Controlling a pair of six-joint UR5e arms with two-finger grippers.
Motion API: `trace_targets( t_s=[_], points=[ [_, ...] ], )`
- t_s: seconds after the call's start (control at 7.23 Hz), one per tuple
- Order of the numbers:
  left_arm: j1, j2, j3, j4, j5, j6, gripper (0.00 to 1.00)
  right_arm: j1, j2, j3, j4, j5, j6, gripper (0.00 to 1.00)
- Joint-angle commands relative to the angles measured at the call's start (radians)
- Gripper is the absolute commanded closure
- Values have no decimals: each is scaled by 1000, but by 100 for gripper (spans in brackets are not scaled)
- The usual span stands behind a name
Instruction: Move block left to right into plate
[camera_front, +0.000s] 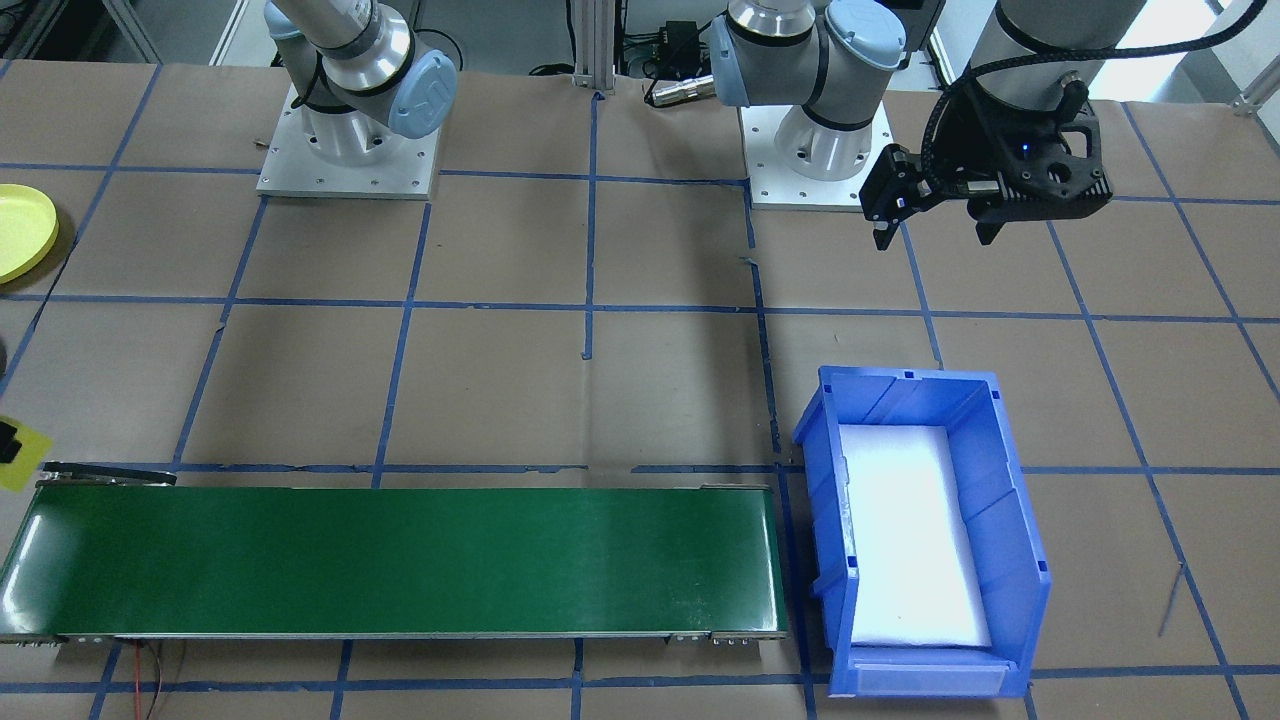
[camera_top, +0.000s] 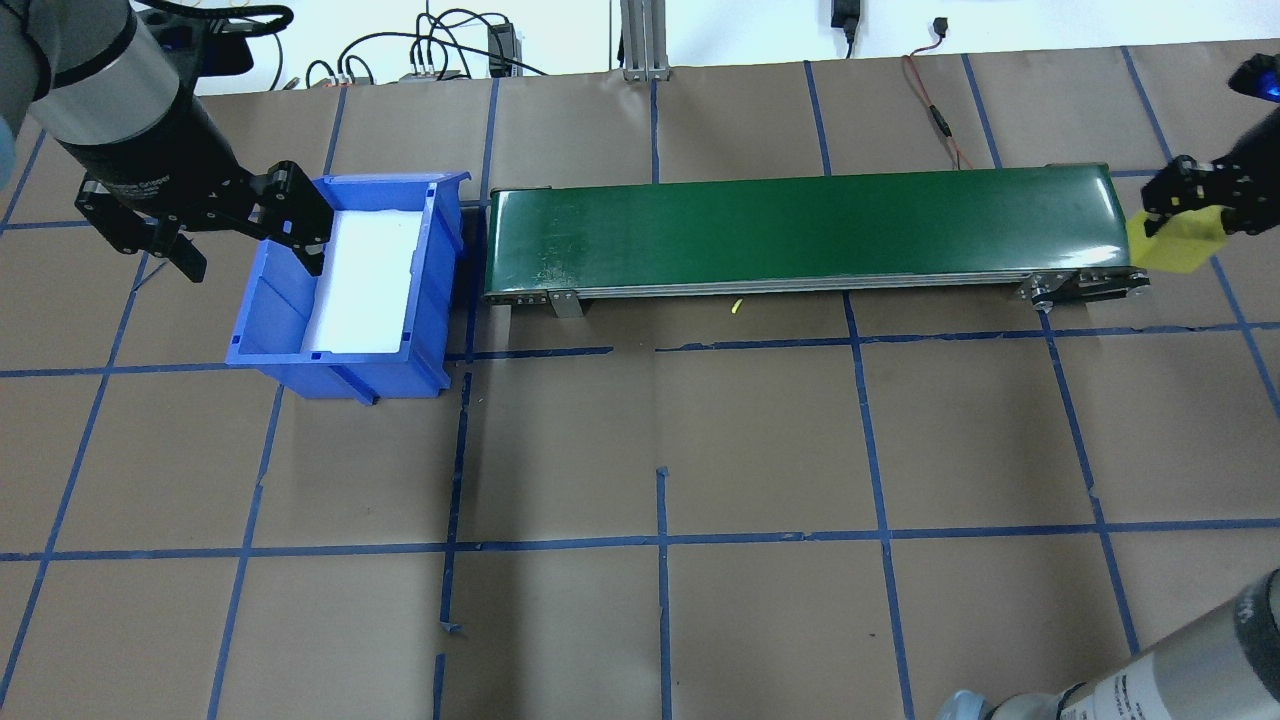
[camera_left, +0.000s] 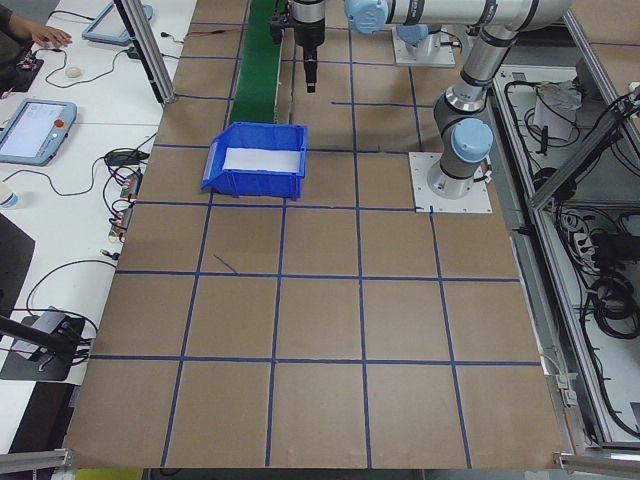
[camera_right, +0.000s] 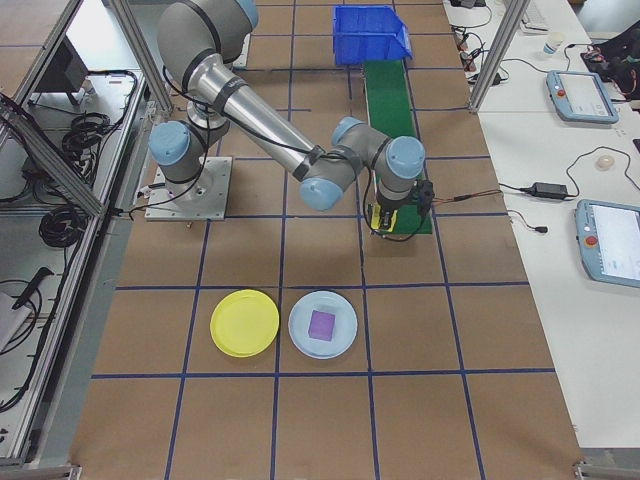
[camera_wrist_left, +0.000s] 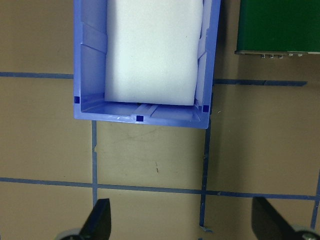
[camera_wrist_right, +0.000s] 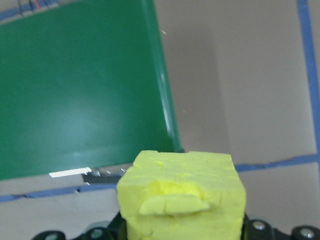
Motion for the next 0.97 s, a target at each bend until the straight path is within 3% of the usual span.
trace_targets(
  t_s=[0.0,0.14,0.69,0.83],
  points=[
    [0,0,0,0,1,0,0,-187,-98,109,33,-82,-262,78],
    [1,0,0,1,1,0,0,-305,-114,168,21,-106,-395,78],
    [1,0,0,1,1,0,0,-648,-114,250,12,-117,-757,73],
    [0,0,0,1,0,0,0,-682,-90,276,-99,-113,-806,72]
  ],
)
